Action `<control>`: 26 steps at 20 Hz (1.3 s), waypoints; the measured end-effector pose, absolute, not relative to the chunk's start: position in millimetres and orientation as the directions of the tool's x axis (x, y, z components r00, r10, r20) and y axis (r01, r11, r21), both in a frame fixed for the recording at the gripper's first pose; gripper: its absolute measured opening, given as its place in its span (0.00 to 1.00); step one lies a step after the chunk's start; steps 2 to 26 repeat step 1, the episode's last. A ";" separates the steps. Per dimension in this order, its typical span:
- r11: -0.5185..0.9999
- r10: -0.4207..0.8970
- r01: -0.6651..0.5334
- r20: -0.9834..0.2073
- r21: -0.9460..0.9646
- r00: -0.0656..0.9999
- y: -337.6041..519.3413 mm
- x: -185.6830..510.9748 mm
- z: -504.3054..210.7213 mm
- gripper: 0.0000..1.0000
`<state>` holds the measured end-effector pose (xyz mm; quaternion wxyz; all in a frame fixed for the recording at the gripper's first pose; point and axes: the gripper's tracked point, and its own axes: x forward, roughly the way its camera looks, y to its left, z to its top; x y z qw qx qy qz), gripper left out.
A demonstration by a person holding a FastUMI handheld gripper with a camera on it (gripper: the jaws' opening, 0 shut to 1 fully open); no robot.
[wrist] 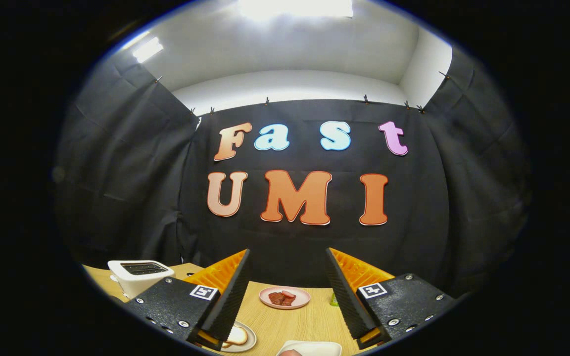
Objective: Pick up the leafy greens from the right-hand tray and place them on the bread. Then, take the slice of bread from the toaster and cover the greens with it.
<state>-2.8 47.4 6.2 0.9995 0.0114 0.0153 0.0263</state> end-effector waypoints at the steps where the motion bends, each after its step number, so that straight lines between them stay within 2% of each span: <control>1: 0.998 0.057 -0.056 -0.031 0.018 0.998 49.2 -2.3 6.0 0.88; 26: 0.998 0.057 -0.056 -0.031 0.018 0.998 49.2 -2.3 6.0 0.88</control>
